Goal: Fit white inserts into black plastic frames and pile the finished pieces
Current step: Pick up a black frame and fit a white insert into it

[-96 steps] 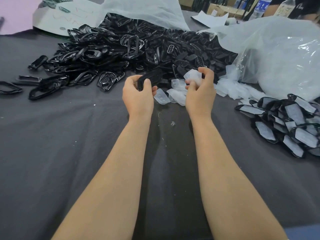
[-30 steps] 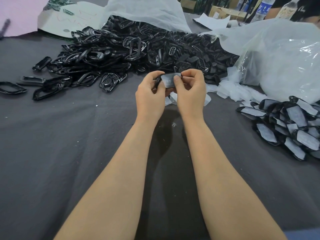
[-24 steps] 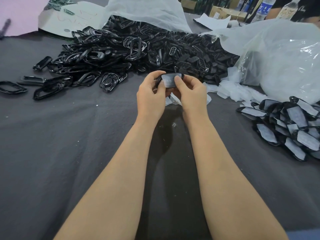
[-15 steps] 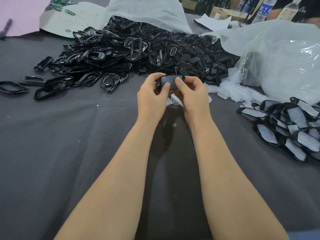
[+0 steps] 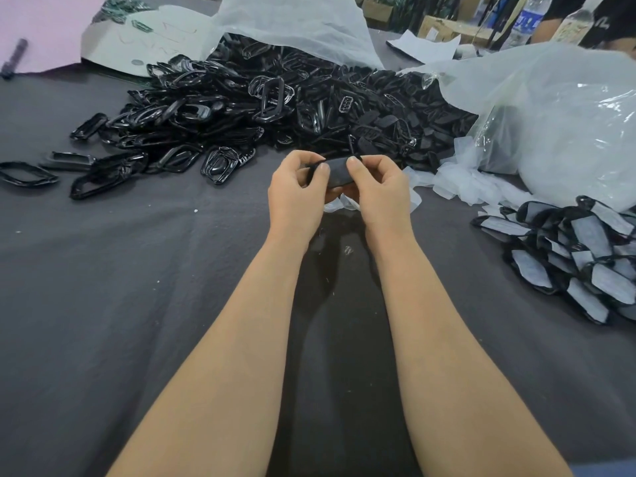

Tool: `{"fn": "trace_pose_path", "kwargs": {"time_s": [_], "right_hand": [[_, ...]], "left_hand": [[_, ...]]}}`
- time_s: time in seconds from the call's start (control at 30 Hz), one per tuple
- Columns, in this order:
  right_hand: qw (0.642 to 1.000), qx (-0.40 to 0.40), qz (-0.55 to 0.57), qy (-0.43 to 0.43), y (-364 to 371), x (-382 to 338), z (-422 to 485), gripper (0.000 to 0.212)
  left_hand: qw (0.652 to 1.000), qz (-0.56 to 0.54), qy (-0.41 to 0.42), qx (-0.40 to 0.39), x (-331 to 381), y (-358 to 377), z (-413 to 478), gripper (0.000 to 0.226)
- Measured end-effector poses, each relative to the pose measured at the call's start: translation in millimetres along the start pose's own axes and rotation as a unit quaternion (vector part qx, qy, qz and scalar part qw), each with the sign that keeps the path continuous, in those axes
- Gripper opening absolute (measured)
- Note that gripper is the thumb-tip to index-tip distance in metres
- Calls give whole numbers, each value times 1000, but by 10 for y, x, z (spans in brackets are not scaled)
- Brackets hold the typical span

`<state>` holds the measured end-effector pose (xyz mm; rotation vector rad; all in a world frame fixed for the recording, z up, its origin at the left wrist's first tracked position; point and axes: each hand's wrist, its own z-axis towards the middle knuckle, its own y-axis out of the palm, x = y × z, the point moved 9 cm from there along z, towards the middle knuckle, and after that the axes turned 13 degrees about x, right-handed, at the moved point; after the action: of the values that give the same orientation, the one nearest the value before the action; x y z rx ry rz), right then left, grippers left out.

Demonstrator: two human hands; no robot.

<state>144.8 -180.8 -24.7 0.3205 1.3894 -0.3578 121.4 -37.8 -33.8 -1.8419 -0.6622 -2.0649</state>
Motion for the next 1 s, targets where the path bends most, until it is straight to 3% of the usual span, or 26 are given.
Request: {"fn": "trace_pose_path", "kwargs": {"time_s": [0.2, 0.4, 0.7, 0.77, 1.0], "right_hand": [[999, -18, 14, 31, 66, 30, -41, 16], [997, 30, 36, 65, -26, 49, -11, 18], [999, -6, -21, 35, 22, 42, -11, 7], [998, -14, -51, 20, 42, 44, -16, 13], [999, 15, -2, 49, 7, 68, -9, 14]], "left_hand": [[999, 32, 10, 1, 22, 0, -3, 17], [998, 53, 32, -4, 69, 25, -17, 19], [998, 49, 26, -3, 59, 16, -18, 20], [997, 62, 38, -8, 82, 27, -37, 23], [996, 75, 43, -3, 95, 31, -52, 23]]}}
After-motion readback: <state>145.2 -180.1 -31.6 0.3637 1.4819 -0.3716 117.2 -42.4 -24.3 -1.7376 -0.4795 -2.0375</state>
